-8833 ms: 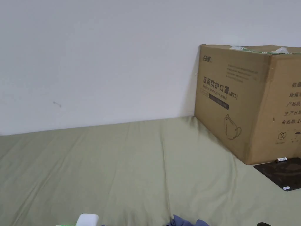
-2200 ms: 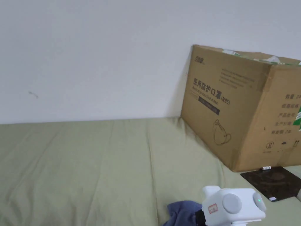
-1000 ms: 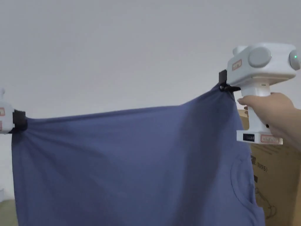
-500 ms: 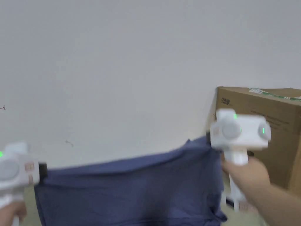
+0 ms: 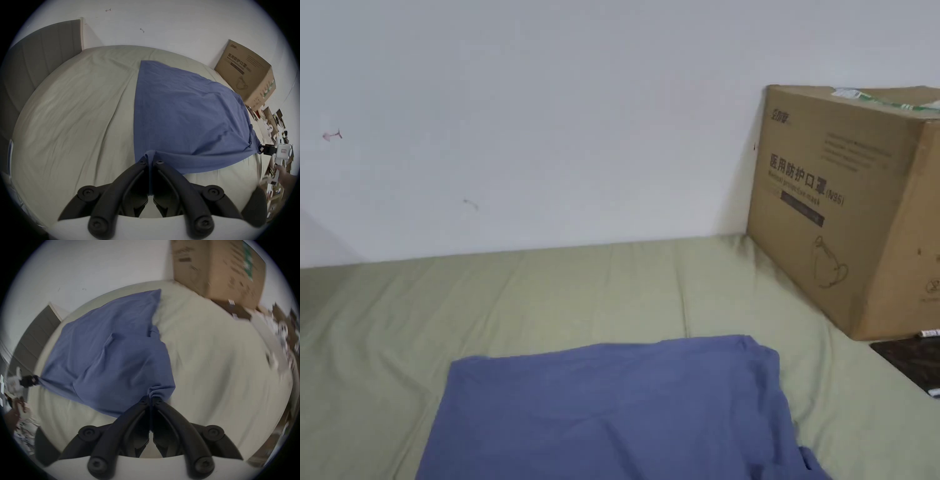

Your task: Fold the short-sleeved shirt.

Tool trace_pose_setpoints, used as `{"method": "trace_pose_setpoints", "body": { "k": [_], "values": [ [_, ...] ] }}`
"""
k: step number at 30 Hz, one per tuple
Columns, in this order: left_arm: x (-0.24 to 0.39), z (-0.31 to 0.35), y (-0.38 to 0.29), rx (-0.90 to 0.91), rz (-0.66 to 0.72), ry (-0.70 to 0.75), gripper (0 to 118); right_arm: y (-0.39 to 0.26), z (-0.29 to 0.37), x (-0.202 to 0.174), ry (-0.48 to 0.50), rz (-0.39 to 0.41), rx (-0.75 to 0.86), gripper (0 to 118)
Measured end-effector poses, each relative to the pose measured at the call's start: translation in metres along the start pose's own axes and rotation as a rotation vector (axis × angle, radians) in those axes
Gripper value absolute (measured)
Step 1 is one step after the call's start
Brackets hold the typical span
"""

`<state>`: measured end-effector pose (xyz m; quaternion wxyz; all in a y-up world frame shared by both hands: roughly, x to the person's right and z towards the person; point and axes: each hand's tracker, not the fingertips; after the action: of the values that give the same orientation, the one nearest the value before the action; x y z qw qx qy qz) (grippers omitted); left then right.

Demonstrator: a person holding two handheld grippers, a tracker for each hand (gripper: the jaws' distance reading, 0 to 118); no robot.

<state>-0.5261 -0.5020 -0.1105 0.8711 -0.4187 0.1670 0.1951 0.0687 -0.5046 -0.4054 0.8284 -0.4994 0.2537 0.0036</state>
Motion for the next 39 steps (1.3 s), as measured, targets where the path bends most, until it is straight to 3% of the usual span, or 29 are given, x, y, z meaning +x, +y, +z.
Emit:
{"method": "trace_pose_setpoints", "body": {
  "k": [6,13,15,16,18,19,23,26,30,33,36,37,38,39],
  "values": [
    [0.001,0.048,-0.066,-0.102,-0.151,0.004,2,-0.056,0.048,0.003,0.032,0.156,-0.105,0],
    [-0.007,0.062,-0.083,-0.176,-0.149,-0.012,2,-0.064,0.042,-0.008,-0.016,0.202,-0.19,0],
    [-0.006,0.061,-0.076,-0.195,-0.118,-0.036,9,-0.057,0.042,-0.017,-0.046,0.212,-0.196,4],
    [-0.007,0.063,-0.072,-0.202,-0.095,-0.054,38,-0.053,0.043,-0.021,-0.045,0.21,-0.202,26],
    [-0.009,0.067,-0.068,-0.227,-0.065,-0.044,99,-0.047,0.045,-0.027,-0.076,0.191,-0.224,86],
    [-0.011,0.071,-0.067,-0.234,-0.037,-0.079,107,-0.045,0.048,-0.029,-0.095,0.192,-0.235,105],
    [-0.015,0.093,-0.042,-0.249,0.04,-0.152,104,-0.03,0.072,-0.044,-0.095,0.202,-0.197,106],
    [0.004,0.128,-0.013,-0.093,0.024,-0.208,104,-0.013,0.102,-0.073,-0.037,0.222,-0.037,106],
    [0.057,0.18,0.009,0.349,-0.037,-0.196,103,0.001,0.147,-0.116,0.14,0.21,0.33,106],
    [0.099,0.199,0.005,0.704,-0.125,-0.042,103,-0.005,0.167,-0.152,0.224,0.25,0.658,106],
    [0.132,0.201,0.001,0.891,-0.138,-0.039,97,-0.011,0.17,-0.195,0.072,0.316,0.903,104],
    [0.141,0.201,0.004,0.908,-0.144,-0.04,86,-0.012,0.172,-0.208,-0.001,0.327,0.966,99],
    [0.147,0.198,0.009,0.915,-0.144,-0.02,71,-0.011,0.174,-0.215,-0.004,0.331,1.008,85],
    [0.154,0.197,0.012,0.906,-0.146,0.003,48,-0.008,0.173,-0.222,0.031,0.338,1.028,53]
  ]
}}
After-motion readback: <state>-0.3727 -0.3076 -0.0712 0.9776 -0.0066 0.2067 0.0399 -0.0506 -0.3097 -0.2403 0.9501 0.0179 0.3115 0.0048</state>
